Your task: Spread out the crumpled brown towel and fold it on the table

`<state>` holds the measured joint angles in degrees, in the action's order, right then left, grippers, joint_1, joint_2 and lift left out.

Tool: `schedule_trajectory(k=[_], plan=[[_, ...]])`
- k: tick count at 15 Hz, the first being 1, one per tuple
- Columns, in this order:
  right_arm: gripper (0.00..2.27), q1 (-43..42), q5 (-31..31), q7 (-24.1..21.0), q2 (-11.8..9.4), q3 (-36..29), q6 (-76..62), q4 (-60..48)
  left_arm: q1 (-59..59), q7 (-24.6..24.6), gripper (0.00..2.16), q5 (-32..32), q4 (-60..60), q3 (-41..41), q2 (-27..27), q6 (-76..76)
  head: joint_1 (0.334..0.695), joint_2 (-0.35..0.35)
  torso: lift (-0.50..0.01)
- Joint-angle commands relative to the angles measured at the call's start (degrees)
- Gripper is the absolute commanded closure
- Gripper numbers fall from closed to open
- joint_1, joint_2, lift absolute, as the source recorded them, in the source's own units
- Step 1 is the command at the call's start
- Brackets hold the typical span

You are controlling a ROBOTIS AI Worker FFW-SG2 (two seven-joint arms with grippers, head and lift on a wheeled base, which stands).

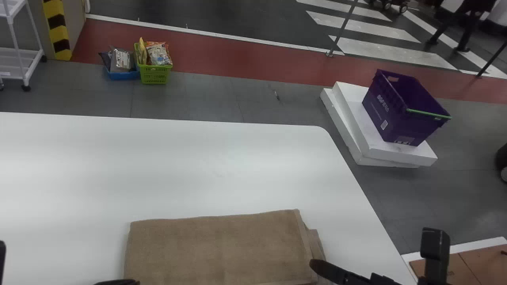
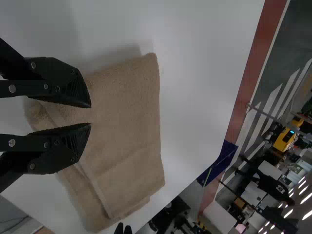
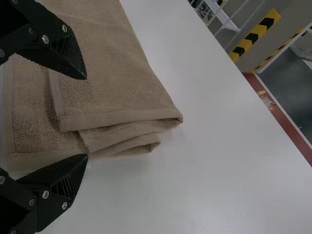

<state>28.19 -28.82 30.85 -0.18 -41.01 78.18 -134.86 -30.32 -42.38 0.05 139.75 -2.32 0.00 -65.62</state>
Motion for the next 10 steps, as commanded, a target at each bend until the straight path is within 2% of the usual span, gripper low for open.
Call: schedule_trajectory(k=[1, 6, 10], plan=[[0.3, -0.1, 0.3, 0.0, 0.2, 0.9, -1.1, 0.7, -0.8, 0.1, 2.13, 0.7, 0.4, -2.0, -0.2, -0.1, 0.695, -0.35, -0.127], [0.3, -0.2, 0.7, 0.1, 0.2, 1.7, -2.5, 1.7, 0.7, 3.9, 2.14, 0.0, -5.4, -6.1, -0.2, 9.4, 0.695, -0.35, -0.127], [0.3, -0.2, 0.6, 0.7, 0.2, 0.8, -2.6, 1.8, 3.5, 6.8, 2.14, -4.1, -11.3, -9.2, -0.2, 14.5, 0.695, -0.35, -0.127]])
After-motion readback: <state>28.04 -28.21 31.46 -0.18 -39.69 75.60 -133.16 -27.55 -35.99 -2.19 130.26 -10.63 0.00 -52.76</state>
